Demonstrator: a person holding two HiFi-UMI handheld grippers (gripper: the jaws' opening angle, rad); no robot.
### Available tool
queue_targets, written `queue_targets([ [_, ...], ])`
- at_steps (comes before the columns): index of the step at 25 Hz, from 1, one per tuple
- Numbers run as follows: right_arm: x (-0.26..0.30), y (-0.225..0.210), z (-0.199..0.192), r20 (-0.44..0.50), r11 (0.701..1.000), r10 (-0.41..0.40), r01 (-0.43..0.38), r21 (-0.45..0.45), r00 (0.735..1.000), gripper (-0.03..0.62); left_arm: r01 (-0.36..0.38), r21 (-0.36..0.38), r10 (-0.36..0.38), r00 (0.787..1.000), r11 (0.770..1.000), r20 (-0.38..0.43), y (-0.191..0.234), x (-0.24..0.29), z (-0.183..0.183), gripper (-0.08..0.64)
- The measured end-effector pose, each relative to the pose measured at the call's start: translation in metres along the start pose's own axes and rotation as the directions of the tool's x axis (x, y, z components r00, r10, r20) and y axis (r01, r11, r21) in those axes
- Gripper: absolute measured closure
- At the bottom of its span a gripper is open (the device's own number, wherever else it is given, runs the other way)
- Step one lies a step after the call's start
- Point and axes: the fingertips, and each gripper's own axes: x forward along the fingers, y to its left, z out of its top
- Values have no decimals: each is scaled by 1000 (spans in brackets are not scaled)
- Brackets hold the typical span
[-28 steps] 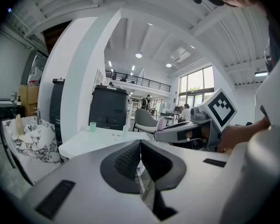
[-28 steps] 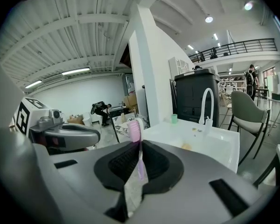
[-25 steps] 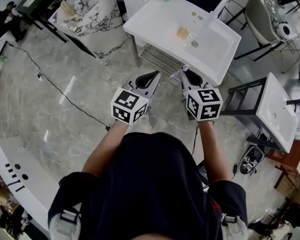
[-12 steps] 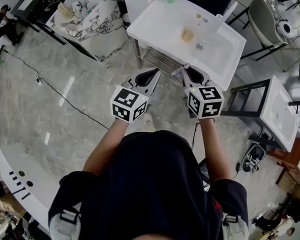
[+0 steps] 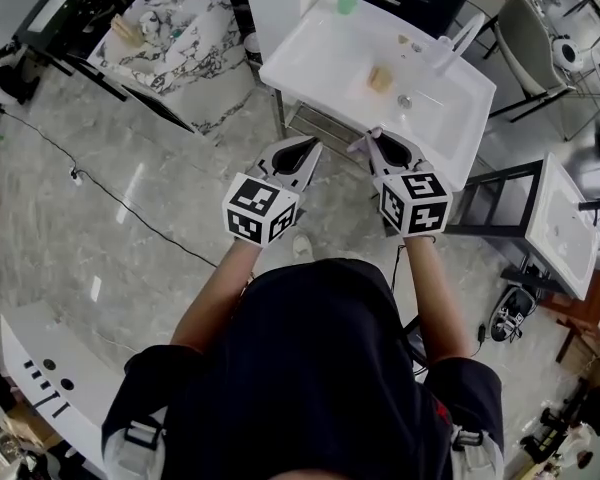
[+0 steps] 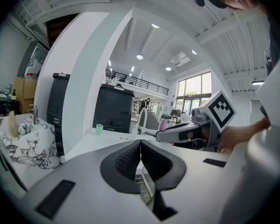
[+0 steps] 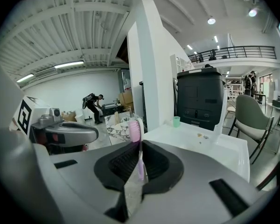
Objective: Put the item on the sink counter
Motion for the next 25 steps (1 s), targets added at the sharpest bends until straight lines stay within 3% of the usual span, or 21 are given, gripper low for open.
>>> queue_targets([
  [13,12,-1,7,-4,1000,-15,15,12,1000,545,19,-13,-19,1000,1000,1,14,1,-1,546],
  [25,35,-30,15,22,999,-7,5,47,1000,545,9,1,-9,1000,1000,-24,27,31,1,546],
])
